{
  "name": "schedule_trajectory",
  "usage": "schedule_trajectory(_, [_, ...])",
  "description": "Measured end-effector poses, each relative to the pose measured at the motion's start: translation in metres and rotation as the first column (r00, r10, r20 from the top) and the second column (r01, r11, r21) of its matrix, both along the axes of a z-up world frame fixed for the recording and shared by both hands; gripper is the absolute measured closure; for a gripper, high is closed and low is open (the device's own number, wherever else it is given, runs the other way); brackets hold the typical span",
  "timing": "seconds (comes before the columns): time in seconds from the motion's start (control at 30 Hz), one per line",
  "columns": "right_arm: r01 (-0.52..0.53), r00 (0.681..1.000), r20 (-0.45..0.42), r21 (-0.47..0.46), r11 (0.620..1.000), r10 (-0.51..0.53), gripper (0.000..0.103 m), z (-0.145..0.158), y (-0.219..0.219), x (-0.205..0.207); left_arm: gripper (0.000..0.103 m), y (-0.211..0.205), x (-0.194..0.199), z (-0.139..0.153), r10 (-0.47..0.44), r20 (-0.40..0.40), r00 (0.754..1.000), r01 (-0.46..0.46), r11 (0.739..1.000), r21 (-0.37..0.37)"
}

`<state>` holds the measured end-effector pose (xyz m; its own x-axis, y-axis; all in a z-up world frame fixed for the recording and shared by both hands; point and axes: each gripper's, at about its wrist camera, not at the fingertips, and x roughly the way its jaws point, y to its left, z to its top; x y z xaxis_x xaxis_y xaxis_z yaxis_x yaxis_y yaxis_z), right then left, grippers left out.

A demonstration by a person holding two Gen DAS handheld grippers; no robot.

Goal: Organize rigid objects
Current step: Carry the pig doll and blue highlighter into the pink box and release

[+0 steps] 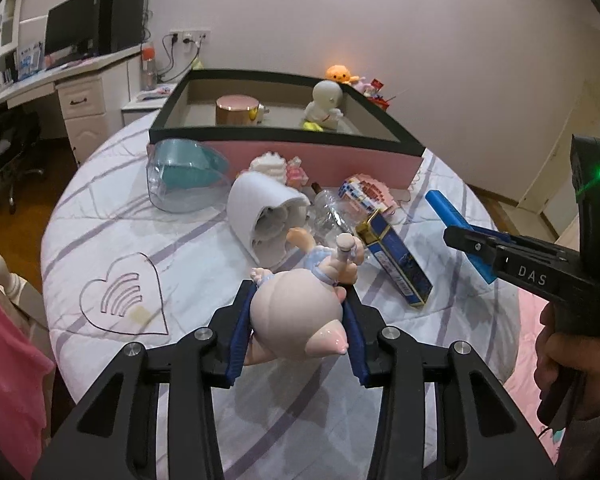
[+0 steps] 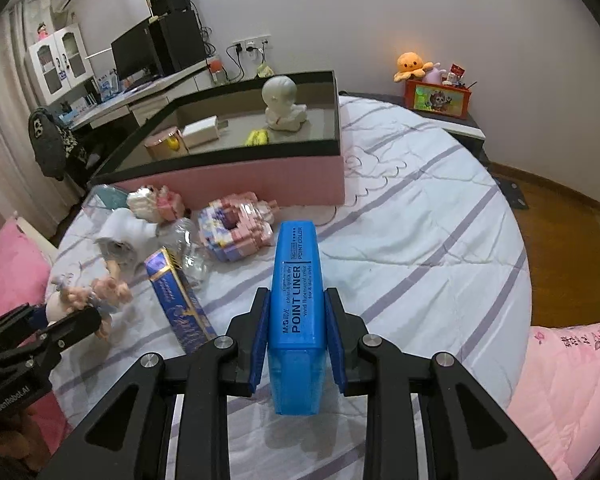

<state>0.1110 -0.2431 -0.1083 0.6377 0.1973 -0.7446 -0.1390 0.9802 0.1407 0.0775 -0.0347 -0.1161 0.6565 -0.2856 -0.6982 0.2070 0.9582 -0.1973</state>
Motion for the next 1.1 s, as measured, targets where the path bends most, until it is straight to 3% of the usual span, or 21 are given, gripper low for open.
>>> schedule_trajectory(0.3, [-0.024,0.999,0.027,0.009,1.0,0.024,0.076,0.014,0.007,-0.001,0.061,0.008,-0.002,0.01,0.001,0.021,1.0,-0.001,1.0,-0.014])
schedule_trajectory(0.53, [-0.046,0.996,0.071,0.006,0.999,0.045,0.076,0.035,0.015,0.005,0.061,0.017,0.003,0.037,0.004,0.076,0.997,-0.002,1.0,-0.023])
schedule_trajectory(0.83, [-0.071,0.983,0.169,-0.011,0.997,0.072,0.076,0.077,0.026,0.048,0.061,0.032,0.054,0.077,0.031,0.17,0.985,-0.032,0.999,0.006])
schedule_trajectory(1.1, [-0.057,0.981,0.186,0.008,0.998,0.055,0.076,0.087,0.025,0.099,0.061,0.023,0.113,0.101,0.026,0.234,0.972,-0.028,1.0,0.005])
